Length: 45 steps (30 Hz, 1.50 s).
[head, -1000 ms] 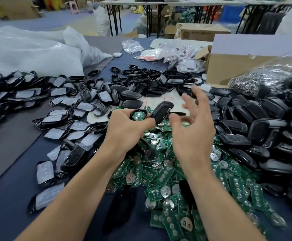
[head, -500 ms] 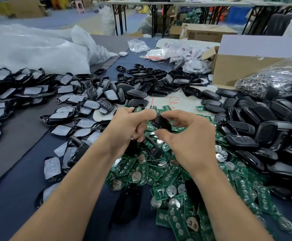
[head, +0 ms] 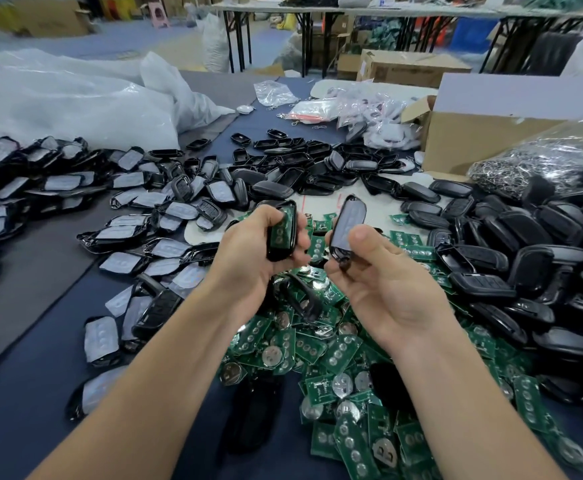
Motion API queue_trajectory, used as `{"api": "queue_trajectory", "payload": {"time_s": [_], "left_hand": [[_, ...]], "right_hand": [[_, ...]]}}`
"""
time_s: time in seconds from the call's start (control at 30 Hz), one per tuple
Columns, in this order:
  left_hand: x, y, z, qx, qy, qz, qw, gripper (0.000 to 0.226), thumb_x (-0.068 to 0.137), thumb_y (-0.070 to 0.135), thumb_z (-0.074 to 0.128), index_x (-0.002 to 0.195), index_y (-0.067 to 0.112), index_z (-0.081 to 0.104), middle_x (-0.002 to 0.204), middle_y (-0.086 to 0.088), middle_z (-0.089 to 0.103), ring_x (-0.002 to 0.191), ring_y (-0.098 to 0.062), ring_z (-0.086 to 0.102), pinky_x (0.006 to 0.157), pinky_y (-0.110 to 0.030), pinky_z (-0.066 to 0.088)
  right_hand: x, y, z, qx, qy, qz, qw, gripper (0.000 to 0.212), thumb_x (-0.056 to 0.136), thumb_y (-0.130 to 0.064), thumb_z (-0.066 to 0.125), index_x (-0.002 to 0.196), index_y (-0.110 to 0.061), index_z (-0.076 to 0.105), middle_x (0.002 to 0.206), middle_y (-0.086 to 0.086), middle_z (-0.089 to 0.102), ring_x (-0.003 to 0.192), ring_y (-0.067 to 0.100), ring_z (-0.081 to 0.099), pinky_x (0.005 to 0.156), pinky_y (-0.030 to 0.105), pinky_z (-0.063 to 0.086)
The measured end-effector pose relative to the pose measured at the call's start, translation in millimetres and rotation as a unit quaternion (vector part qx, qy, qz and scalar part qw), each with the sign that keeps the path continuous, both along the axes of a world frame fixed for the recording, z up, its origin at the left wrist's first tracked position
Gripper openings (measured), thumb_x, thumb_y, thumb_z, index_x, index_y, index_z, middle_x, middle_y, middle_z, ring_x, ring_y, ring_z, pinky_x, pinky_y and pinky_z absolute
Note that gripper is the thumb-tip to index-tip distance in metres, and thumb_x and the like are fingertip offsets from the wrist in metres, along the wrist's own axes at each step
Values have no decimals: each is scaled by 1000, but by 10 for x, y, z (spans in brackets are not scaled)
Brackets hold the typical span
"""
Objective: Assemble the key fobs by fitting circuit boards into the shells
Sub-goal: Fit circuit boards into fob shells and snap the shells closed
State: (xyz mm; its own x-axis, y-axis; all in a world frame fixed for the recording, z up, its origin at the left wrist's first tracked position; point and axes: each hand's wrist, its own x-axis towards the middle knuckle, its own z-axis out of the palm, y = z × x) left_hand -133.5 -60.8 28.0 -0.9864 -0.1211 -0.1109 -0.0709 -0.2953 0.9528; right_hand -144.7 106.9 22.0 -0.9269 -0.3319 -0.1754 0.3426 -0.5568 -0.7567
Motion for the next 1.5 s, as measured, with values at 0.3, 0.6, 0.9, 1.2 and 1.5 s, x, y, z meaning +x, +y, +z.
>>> {"api": "queue_trajectory", "payload": {"time_s": [0.3, 0.6, 0.9, 1.2, 1.5], "left_hand": [[25, 163, -16, -193, 70, 20, 979, 26, 100, 22, 57, 96, 28, 83, 87, 11, 79, 75, -2, 69, 74, -20, 51], [14, 168, -118, -251, 64, 126, 958, 20, 75, 31, 79, 91, 42, 83, 77, 14, 79, 69, -7, 76, 71, -35, 64], [19, 141, -90, -158, 36, 68, 984, 33, 85, 1, 81, 115, 16, 80, 88, -3, 80, 79, -28, 78, 75, -39, 66], [55, -4, 9, -127, 69, -76, 986, 34, 91, -2, 73, 112, 24, 80, 105, -13, 80, 91, -24, 78, 74, -30, 64], [17, -91, -80, -188, 75, -86, 975, 45, 63, 11, 91, 106, 23, 83, 106, -19, 78, 108, -34, 73, 96, -33, 60]], "right_hand": [[-36, -57, -72, 126, 85, -92, 984, 60, 48, -26, 89, 104, -7, 79, 94, 5, 80, 77, 10, 72, 68, 22, 54], [-49, -39, -131, 316, 223, -118, 915, 33, 61, -20, 92, 88, -34, 83, 84, -4, 80, 82, 15, 78, 78, 39, 63], [-97, -11, -191, 358, 220, -126, 899, 44, 47, -45, 93, 89, -39, 82, 81, -9, 79, 77, 14, 78, 79, 46, 64], [-123, 19, -194, 360, 223, -106, 900, 49, 43, -49, 96, 89, -36, 82, 83, -7, 80, 80, 20, 78, 80, 50, 63], [-101, 83, -153, 455, 259, -24, 852, 41, 49, -29, 101, 84, -37, 82, 82, -22, 77, 85, -10, 70, 73, 10, 51]]}}
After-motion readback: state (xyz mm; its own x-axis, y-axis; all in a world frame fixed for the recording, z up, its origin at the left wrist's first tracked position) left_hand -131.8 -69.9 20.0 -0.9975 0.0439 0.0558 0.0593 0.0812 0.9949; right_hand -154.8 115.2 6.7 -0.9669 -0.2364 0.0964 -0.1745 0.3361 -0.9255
